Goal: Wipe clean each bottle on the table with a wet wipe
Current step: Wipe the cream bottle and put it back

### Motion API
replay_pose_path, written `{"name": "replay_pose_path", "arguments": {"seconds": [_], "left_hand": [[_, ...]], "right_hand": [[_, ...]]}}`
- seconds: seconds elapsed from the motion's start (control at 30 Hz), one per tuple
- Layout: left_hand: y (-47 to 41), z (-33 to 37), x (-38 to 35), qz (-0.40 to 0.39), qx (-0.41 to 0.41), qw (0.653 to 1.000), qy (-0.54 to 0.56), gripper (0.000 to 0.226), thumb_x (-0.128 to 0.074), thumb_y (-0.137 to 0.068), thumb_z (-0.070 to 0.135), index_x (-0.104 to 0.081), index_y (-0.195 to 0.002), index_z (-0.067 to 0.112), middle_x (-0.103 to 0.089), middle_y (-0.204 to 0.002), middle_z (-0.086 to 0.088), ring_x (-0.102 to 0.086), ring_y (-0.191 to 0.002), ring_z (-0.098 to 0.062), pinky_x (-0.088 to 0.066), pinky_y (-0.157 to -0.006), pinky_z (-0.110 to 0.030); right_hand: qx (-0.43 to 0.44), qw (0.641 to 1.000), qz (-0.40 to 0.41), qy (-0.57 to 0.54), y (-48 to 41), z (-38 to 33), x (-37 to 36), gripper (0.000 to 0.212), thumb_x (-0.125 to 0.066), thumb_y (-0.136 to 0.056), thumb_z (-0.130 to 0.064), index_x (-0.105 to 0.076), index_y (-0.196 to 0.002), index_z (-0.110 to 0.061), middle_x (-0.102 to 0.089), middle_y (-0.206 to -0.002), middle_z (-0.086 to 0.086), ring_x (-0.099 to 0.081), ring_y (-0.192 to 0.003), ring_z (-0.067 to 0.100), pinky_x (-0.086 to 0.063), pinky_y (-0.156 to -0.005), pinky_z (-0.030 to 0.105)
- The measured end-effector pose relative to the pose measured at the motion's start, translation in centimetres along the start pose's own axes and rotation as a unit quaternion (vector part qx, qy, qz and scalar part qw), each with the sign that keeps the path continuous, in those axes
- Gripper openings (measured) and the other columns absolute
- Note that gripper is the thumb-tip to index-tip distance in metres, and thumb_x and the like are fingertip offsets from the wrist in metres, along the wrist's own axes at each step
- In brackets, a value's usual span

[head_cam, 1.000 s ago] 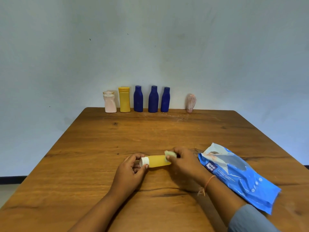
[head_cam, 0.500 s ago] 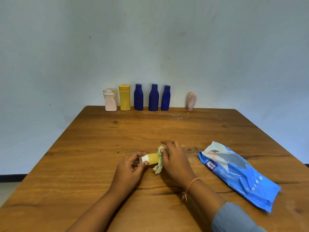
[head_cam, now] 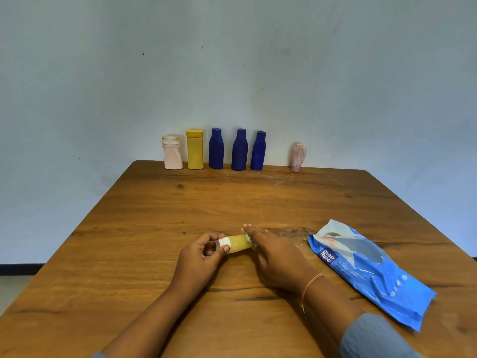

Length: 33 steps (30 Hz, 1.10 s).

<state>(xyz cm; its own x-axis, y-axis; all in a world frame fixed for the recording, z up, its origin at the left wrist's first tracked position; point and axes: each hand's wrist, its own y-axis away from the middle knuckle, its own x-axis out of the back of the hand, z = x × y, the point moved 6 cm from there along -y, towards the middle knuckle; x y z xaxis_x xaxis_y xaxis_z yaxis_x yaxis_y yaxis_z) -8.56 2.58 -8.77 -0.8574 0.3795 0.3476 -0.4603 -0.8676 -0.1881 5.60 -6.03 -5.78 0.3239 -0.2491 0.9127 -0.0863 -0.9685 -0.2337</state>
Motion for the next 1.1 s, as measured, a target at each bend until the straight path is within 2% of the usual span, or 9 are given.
{"name": "replay_pose_path", "arguments": {"seconds": [0.07,0.17,0.3,0.5,0.63,0.7,0.87,0.97,1.1], "left_hand": [[0.1,0.1,0.0,0.0,0.003,1.0,0.01,0.014,-0.066,-0.083,0.019,-0.064,-0.087,0.032,-0.069,-0.085,0.006,-0.066,-0.075,-0.011,-0.055,-0.067,-0.027],[0.2,0.4,0.1,0.002,0.003,0.999,0.039,0.011,-0.062,-0.087,0.02,-0.064,-0.088,0.031,-0.068,-0.083,0.004,-0.066,-0.075,-0.015,-0.054,-0.064,-0.021],[0.1,0.2,0.1,-0.007,0.016,0.998,0.059,0.019,-0.061,-0.087,0.014,-0.062,-0.102,0.027,-0.068,-0.09,0.007,-0.066,-0.081,-0.007,-0.056,-0.076,-0.03],[0.2,0.2,0.0,-0.054,0.011,0.997,0.058,0.038,-0.068,-0.078,-0.001,-0.06,-0.107,0.023,-0.065,-0.105,0.009,-0.064,-0.085,0.005,-0.049,-0.075,-0.01],[0.5,0.8,-0.1,-0.049,-0.006,0.998,0.039,0.035,-0.062,-0.081,-0.004,-0.06,-0.102,0.025,-0.067,-0.095,0.009,-0.063,-0.076,0.006,-0.049,-0.068,-0.01],[0.7,0.9,0.1,-0.039,-0.005,0.999,0.024,0.033,-0.058,-0.086,0.001,-0.06,-0.106,0.026,-0.067,-0.091,0.01,-0.063,-0.073,0.0,-0.05,-0.065,-0.014],[0.6,0.9,0.1,-0.026,-0.009,0.999,0.032,0.037,-0.064,-0.08,-0.004,-0.059,-0.1,0.027,-0.064,-0.098,0.013,-0.062,-0.077,0.01,-0.046,-0.069,-0.005],[0.5,1.0,0.1,-0.028,-0.007,0.999,0.022,0.035,-0.065,-0.08,-0.001,-0.059,-0.105,0.023,-0.062,-0.1,0.016,-0.059,-0.076,0.014,-0.044,-0.067,-0.002],[0.7,1.1,0.2,-0.029,-0.011,1.0,-0.004,0.035,-0.065,-0.081,0.002,-0.059,-0.107,0.025,-0.062,-0.097,0.014,-0.057,-0.073,0.015,-0.044,-0.065,-0.003]], "right_hand": [[-0.05,0.994,0.038,-0.086,-0.4,0.6,1.1,0.04,-0.045,-0.096,-0.022,-0.043,-0.136,-0.024,-0.06,-0.123,0.001,-0.056,-0.105,0.013,-0.044,-0.089,0.024],[-0.086,0.98,0.107,-0.141,-0.8,0.7,2.5,0.025,-0.048,-0.095,-0.02,-0.057,-0.118,-0.017,-0.065,-0.102,0.001,-0.057,-0.086,0.012,-0.046,-0.072,0.026],[-0.036,0.995,0.066,-0.066,-0.9,-1.6,0.5,0.043,-0.046,-0.092,-0.01,-0.046,-0.135,-0.014,-0.043,-0.142,-0.001,-0.04,-0.128,0.013,-0.029,-0.104,0.02],[-0.058,0.997,0.039,-0.024,-1.0,-2.7,-0.5,0.057,-0.042,-0.092,-0.009,-0.027,-0.145,-0.02,-0.042,-0.143,0.001,-0.039,-0.127,0.014,-0.029,-0.104,0.021],[-0.006,1.0,0.016,0.004,-1.1,-5.2,-2.1,0.059,-0.042,-0.094,-0.008,-0.018,-0.147,-0.012,-0.015,-0.155,0.006,-0.011,-0.143,0.018,-0.002,-0.113,0.022],[0.037,0.999,0.018,0.019,-0.9,-6.2,-2.7,0.055,-0.04,-0.095,-0.008,-0.02,-0.146,-0.008,-0.016,-0.155,0.009,-0.01,-0.143,0.02,0.006,-0.11,0.024],[0.042,0.998,0.029,0.022,-0.6,-3.4,-1.9,0.046,-0.047,-0.085,-0.011,-0.051,-0.131,-0.005,-0.051,-0.135,0.014,-0.051,-0.123,0.027,-0.035,-0.106,0.038],[-0.043,0.998,0.044,0.0,-0.1,-1.0,0.0,0.055,-0.046,-0.091,-0.007,-0.033,-0.143,-0.017,-0.034,-0.149,0.001,-0.033,-0.135,0.016,-0.02,-0.11,0.02],[-0.135,0.989,0.054,-0.023,-0.4,-0.1,0.3,0.05,-0.041,-0.092,-0.005,-0.037,-0.141,-0.014,-0.037,-0.147,0.003,-0.034,-0.134,0.015,-0.024,-0.108,0.02]]}}
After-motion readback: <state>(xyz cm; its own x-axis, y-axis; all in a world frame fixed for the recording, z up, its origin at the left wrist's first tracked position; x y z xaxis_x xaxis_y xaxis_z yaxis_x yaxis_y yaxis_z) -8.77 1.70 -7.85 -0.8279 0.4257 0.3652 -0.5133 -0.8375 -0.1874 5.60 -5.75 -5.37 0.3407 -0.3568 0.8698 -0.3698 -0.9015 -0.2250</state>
